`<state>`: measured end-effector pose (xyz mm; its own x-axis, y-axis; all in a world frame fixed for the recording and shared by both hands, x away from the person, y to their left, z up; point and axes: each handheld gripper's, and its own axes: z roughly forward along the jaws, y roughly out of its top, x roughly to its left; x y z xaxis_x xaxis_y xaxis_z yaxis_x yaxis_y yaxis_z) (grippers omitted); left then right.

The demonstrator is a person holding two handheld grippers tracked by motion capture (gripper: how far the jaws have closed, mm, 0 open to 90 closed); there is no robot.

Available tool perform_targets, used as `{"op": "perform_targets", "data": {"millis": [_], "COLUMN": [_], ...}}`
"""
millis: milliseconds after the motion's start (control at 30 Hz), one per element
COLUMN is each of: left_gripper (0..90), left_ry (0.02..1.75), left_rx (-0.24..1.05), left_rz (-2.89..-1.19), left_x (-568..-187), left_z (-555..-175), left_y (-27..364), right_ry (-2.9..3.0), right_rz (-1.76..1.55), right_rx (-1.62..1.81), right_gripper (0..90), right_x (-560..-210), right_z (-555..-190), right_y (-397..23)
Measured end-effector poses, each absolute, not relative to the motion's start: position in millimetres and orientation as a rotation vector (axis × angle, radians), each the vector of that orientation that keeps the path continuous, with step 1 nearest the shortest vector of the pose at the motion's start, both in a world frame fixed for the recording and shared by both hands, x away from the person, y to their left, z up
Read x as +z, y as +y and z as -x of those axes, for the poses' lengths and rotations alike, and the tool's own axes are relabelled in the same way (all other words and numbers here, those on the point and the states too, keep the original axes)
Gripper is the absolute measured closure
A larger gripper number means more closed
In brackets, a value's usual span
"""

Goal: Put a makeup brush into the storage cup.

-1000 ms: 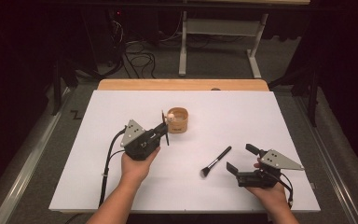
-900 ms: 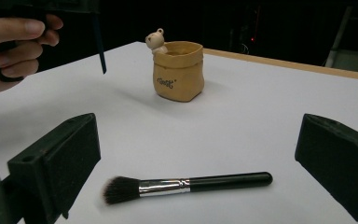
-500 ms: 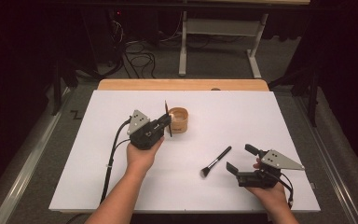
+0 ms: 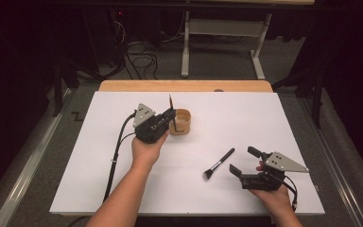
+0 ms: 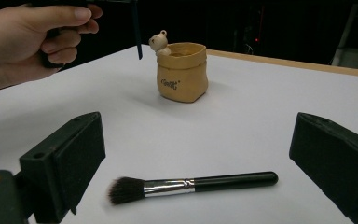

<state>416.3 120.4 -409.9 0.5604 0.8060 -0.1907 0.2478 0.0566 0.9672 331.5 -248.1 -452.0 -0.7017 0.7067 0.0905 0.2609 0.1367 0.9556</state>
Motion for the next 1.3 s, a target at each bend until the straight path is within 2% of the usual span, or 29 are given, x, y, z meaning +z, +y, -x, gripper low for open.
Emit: {"op": "perform_targets", "data": {"millis": [800,1300], "left_gripper": [83.1,83.1], "left_ry": [0.950,0.977], "left_rx": [0.581,0.608], "left_rz": [-1.480,-1.458], "left_x": [-386.5,-387.5], "left_z": [-448.1,-464.1], "left_y": [108.3,110.2], "right_ry": [2.041,2.044], "right_rz": [-0.936,-0.926], "right_rx": [1.603,1.597], "right_gripper": [6.1,7.5], "right_x": [-453.0,-453.8], "right_z": [-330.1,-328.1], "right_y": [-248.9,-246.6]}}
